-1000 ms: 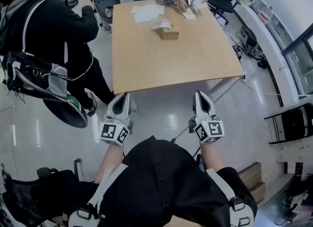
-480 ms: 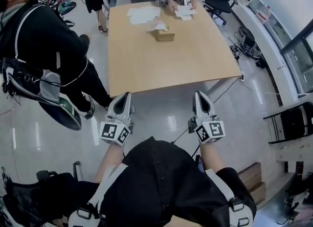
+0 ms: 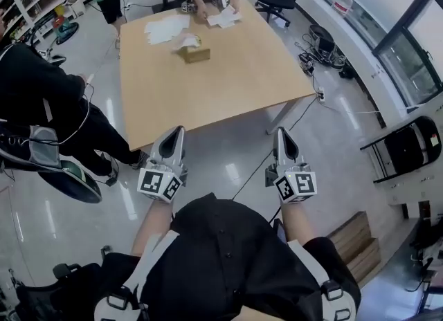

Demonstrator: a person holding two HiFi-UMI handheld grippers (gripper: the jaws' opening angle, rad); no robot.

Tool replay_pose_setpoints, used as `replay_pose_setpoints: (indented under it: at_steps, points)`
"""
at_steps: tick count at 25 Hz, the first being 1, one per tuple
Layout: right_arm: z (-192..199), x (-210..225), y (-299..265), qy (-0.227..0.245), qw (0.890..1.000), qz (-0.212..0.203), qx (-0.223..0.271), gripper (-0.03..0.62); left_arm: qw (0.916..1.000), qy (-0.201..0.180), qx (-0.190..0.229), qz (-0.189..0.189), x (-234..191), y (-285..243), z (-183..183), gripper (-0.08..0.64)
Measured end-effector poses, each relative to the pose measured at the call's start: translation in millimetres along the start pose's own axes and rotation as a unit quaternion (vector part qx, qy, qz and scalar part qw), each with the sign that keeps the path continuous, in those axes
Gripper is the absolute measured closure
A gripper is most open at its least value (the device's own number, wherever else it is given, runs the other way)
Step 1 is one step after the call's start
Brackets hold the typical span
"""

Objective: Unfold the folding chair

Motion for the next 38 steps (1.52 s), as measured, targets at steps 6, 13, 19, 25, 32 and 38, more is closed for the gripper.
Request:
replay_pose_setpoints:
  at_steps: [6, 13, 19, 25, 32, 38]
  points:
    - [-14.4, 43.5, 38.8, 0.026, 0.998, 0.054, 0.005, 0.586, 0.9972, 0.018, 0.000, 0.072, 44.8, -40.5, 22.3, 0.561]
    - [-25.0, 76.9, 82.7, 0.052, 0.989, 0.138, 0.015, 0.586, 0.9841, 0.053, -0.015, 0.169, 101.6, -85.7, 47.3, 0.561]
    - [-29.4, 94.0, 105.9, 0.072, 0.973, 0.217, 0.018, 0.588, 0.9676, 0.075, -0.038, 0.238, 125.9, -126.6, 67.7, 0.560]
    - [-45.9, 114.5, 138.8, 0.090, 0.943, 0.317, 0.035, 0.587, 0.9369, 0.092, -0.047, 0.334, 166.9, -174.6, 83.8, 0.560]
    - [-62.8, 120.6, 176.5, 0.115, 0.905, 0.406, 0.055, 0.587, 0.8968, 0.110, -0.063, 0.424, 219.5, -209.4, 88.9, 0.560]
    - [-70.3, 128.1, 194.1, 0.124, 0.870, 0.473, 0.064, 0.588, 0.8620, 0.132, -0.075, 0.484, 256.7, -226.6, 100.2, 0.561]
Point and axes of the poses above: the fingertips, and each gripper's own axes: y backward along the fingers, x to its right, z out of its underside, the point moved 2 cm from there along y, backward along the fingers, and after that the axes turned 6 degrees about x, right-handed, at the moved point
